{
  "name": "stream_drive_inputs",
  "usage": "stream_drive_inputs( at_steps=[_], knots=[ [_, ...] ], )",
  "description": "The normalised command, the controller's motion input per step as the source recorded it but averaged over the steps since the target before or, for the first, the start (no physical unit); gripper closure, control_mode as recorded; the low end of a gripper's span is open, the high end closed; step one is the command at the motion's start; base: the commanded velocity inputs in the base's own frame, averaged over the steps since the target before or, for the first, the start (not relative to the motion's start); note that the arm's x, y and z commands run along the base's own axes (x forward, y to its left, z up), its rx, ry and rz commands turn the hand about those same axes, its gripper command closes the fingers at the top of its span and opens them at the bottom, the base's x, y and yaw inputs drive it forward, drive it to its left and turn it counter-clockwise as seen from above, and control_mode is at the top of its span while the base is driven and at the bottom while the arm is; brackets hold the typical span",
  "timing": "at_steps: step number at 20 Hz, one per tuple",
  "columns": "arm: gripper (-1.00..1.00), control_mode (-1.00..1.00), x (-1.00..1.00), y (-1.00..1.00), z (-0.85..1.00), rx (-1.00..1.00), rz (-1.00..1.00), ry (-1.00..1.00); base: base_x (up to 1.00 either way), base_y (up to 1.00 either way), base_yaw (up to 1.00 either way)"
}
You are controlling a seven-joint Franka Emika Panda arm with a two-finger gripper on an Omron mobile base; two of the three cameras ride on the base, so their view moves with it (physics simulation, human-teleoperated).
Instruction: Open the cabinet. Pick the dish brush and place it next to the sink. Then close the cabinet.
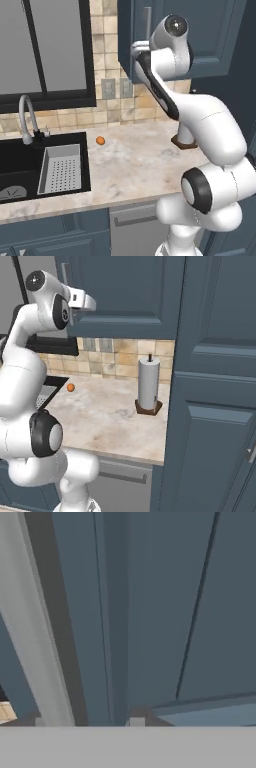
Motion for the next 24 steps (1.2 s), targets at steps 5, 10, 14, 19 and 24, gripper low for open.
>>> stream_drive_inputs(
  at_steps=[5,10,14,19,24],
  knots=[
    [1.00,-1.00,-0.44,-0.89,-0.21,0.00,-0.09,-0.01,0.00,0.00,0.00],
    [1.00,-1.00,-0.49,-0.91,-0.18,0.00,-0.10,-0.01,0.00,0.00,0.00],
    [1.00,-1.00,-0.59,-1.00,-0.24,0.00,-0.10,0.00,0.00,0.00,0.00],
    [1.00,-1.00,-0.58,-1.00,-0.27,0.00,-0.09,0.00,0.00,0.00,0.00],
    [1.00,-1.00,-0.54,-1.00,-0.29,0.00,-0.07,-0.01,0.00,0.00,0.00]
  ],
)
